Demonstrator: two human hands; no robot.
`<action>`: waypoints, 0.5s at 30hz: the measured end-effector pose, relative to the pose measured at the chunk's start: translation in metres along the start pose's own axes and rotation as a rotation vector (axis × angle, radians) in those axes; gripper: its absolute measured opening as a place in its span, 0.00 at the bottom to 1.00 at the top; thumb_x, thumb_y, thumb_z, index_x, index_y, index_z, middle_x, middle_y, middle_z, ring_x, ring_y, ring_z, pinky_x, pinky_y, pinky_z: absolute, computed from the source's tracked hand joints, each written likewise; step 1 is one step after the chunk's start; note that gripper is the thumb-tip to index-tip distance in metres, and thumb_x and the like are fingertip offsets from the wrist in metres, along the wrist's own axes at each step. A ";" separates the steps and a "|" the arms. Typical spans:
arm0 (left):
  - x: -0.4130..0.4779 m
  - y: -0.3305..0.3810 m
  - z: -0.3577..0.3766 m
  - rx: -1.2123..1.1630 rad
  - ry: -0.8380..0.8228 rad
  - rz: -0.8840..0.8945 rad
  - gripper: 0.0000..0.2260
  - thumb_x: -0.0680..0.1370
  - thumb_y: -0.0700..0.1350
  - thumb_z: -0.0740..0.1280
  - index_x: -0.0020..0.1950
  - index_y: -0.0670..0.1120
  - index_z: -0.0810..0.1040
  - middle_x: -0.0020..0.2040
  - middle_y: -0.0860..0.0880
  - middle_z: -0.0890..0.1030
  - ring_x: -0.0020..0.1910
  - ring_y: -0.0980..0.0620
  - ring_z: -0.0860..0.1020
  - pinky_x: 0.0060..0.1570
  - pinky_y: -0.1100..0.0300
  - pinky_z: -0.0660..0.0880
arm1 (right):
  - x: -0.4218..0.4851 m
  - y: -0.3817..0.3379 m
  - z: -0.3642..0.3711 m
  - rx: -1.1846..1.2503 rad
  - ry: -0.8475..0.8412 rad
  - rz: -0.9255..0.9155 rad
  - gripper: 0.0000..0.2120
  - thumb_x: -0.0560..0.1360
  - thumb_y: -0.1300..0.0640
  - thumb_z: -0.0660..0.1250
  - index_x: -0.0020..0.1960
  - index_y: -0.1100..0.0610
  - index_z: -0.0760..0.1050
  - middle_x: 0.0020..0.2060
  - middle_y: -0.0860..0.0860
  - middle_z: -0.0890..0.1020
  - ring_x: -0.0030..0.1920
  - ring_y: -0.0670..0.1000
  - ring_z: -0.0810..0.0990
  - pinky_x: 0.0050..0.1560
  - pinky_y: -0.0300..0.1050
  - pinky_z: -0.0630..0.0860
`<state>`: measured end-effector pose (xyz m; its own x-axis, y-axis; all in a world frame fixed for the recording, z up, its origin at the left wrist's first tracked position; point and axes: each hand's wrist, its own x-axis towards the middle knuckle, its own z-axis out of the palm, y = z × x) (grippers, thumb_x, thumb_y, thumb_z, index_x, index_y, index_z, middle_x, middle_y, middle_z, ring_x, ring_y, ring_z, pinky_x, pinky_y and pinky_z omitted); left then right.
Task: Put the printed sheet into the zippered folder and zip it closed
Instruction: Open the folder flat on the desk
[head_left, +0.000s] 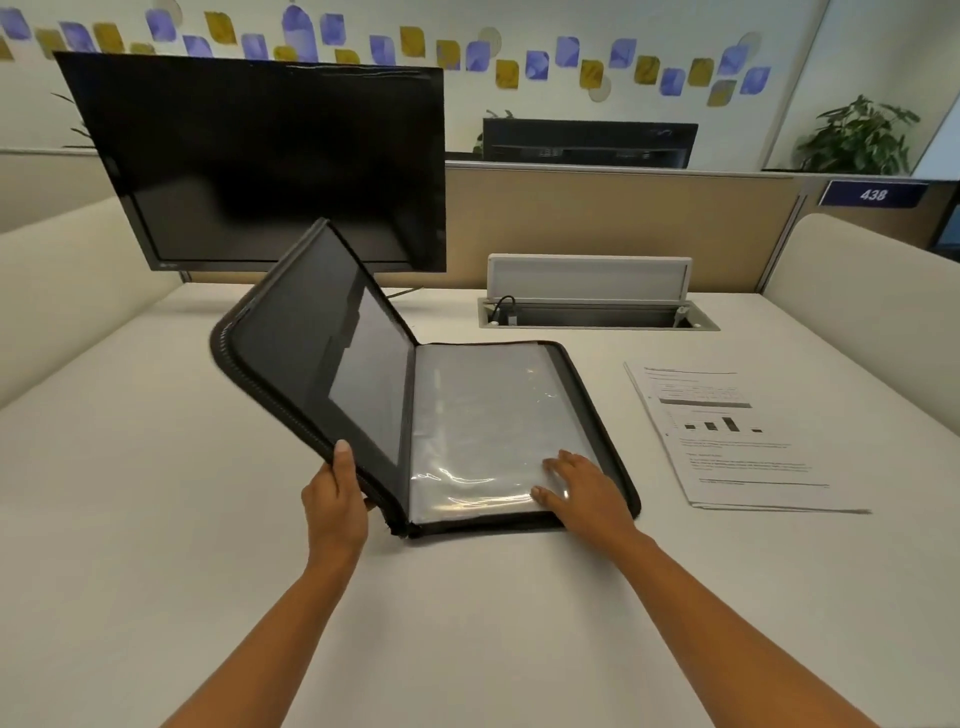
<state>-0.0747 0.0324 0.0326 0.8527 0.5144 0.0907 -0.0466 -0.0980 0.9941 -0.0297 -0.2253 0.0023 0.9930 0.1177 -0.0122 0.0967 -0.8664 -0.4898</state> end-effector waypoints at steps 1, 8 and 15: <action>0.001 -0.002 -0.003 -0.018 0.028 -0.032 0.18 0.81 0.53 0.52 0.37 0.46 0.71 0.36 0.46 0.75 0.37 0.54 0.76 0.38 0.59 0.77 | 0.000 0.001 0.000 0.000 0.001 -0.004 0.25 0.75 0.43 0.60 0.70 0.51 0.64 0.73 0.51 0.62 0.73 0.51 0.58 0.72 0.52 0.57; 0.015 -0.010 -0.031 -0.107 0.261 -0.171 0.12 0.79 0.44 0.60 0.60 0.39 0.71 0.56 0.39 0.76 0.53 0.43 0.76 0.53 0.46 0.77 | 0.000 0.002 -0.001 -0.069 0.005 -0.009 0.25 0.75 0.40 0.59 0.69 0.49 0.65 0.72 0.48 0.65 0.72 0.50 0.61 0.71 0.50 0.61; 0.034 -0.018 -0.060 0.133 0.453 -0.184 0.40 0.66 0.38 0.76 0.72 0.39 0.56 0.72 0.40 0.61 0.69 0.41 0.64 0.68 0.52 0.64 | -0.003 -0.001 0.000 -0.068 0.138 -0.036 0.19 0.76 0.44 0.60 0.63 0.51 0.74 0.66 0.49 0.74 0.67 0.49 0.70 0.68 0.47 0.65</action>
<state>-0.0759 0.1026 0.0214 0.5280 0.8483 -0.0398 0.1754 -0.0631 0.9825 -0.0326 -0.2249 0.0029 0.9883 0.0855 0.1265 0.1321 -0.8943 -0.4275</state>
